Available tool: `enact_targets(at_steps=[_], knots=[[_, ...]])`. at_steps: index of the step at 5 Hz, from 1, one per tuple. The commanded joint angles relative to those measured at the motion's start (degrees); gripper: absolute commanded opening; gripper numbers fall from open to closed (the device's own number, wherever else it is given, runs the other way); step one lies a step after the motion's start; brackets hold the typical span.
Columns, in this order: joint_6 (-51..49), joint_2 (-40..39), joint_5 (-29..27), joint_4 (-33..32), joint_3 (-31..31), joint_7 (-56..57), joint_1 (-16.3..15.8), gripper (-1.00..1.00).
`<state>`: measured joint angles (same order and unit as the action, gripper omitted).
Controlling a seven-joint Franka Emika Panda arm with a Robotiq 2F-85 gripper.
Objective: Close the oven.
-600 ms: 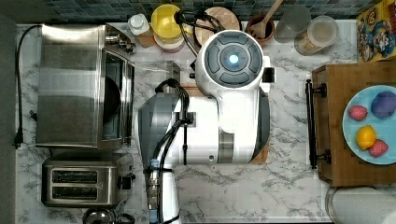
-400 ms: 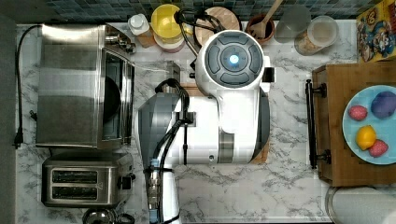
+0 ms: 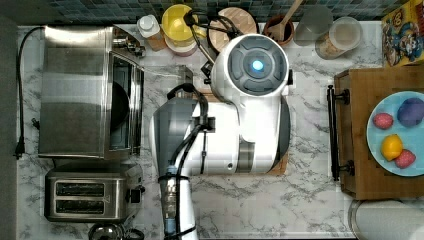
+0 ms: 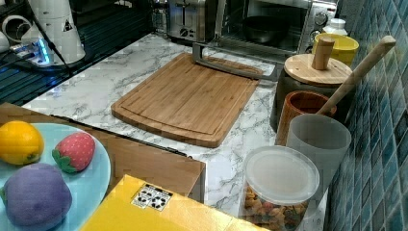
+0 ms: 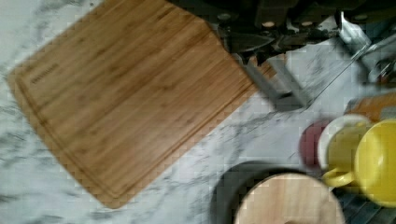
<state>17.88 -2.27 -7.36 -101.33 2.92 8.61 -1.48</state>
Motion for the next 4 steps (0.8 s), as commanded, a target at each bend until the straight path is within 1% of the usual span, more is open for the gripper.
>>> enact_targets(at_steps=[1, 2, 4], knots=[[10.3, 1.4, -13.7, -16.9, 8.3, 30.3, 0.9, -1.00], [13.9, 1.3, -22.3, -21.0, 6.4, 44.5, 3.5, -1.00], [17.5, 2.9, -38.3, -28.5, 6.3, 70.6, 0.2, -1.00]])
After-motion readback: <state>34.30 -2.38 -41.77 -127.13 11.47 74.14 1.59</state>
